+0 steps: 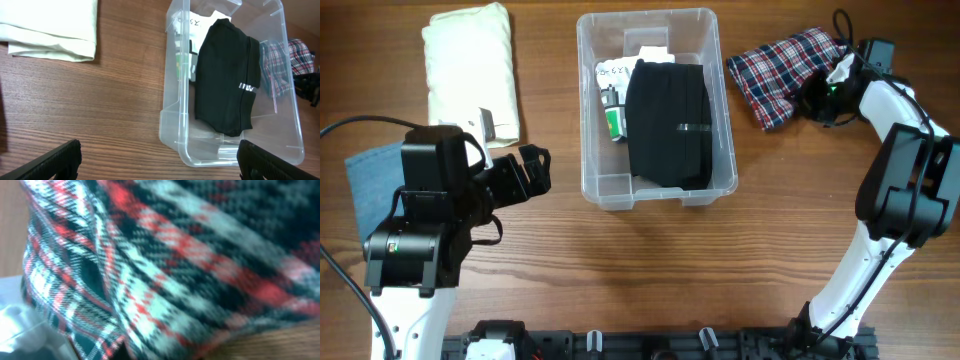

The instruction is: Pack container

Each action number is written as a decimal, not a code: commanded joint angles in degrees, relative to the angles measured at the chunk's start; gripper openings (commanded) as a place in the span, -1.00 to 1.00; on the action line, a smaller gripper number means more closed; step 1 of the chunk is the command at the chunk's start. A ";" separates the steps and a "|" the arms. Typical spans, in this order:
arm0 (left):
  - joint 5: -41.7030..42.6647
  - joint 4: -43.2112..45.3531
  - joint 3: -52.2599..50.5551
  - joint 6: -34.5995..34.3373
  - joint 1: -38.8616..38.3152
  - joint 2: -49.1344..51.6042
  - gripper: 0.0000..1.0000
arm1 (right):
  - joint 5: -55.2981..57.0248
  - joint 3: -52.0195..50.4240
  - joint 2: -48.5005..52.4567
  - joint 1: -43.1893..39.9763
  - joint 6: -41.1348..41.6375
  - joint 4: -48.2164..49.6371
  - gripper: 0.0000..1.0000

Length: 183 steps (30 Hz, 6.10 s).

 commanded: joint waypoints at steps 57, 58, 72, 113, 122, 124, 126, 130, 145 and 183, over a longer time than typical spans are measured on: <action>0.90 0.11 0.85 -0.50 0.13 -0.09 0.99 | 22.62 5.84 -27.26 46.62 -21.79 -32.33 0.65; 0.90 0.11 0.85 -0.52 0.13 -0.09 0.99 | 22.64 5.31 -27.23 46.62 -18.78 -32.87 0.66; 0.90 -0.31 0.85 -0.50 0.13 -0.09 0.99 | 10.43 -4.83 -20.39 46.62 -22.49 -14.78 -0.91; 0.90 -0.28 0.87 -0.52 0.13 -0.09 0.99 | 30.01 8.50 -13.31 48.00 -21.11 -23.96 -0.91; 0.90 -0.28 0.85 -0.52 0.13 -0.09 0.99 | 22.53 -2.80 -23.21 48.00 -19.37 -36.68 -0.91; 0.90 -0.28 0.85 -0.52 0.13 -0.09 0.99 | 21.31 -10.60 -23.21 48.00 -19.32 -32.20 -0.91; 0.90 -0.28 0.85 -0.52 0.13 -0.09 0.99 | 21.33 -18.23 -23.10 47.98 -19.34 -25.16 -0.91; 0.90 -0.28 0.85 -0.52 0.13 -0.09 1.00 | 21.18 -21.88 -23.12 48.06 -18.88 -17.42 -0.91; 0.90 -0.26 0.85 -0.50 0.13 -0.09 0.99 | 32.37 0.26 -23.43 48.39 -16.33 -10.40 -0.74; 3.52 19.12 0.87 -6.08 67.47 35.08 1.00 | 31.67 -4.33 -36.33 26.08 -16.74 -30.01 -0.06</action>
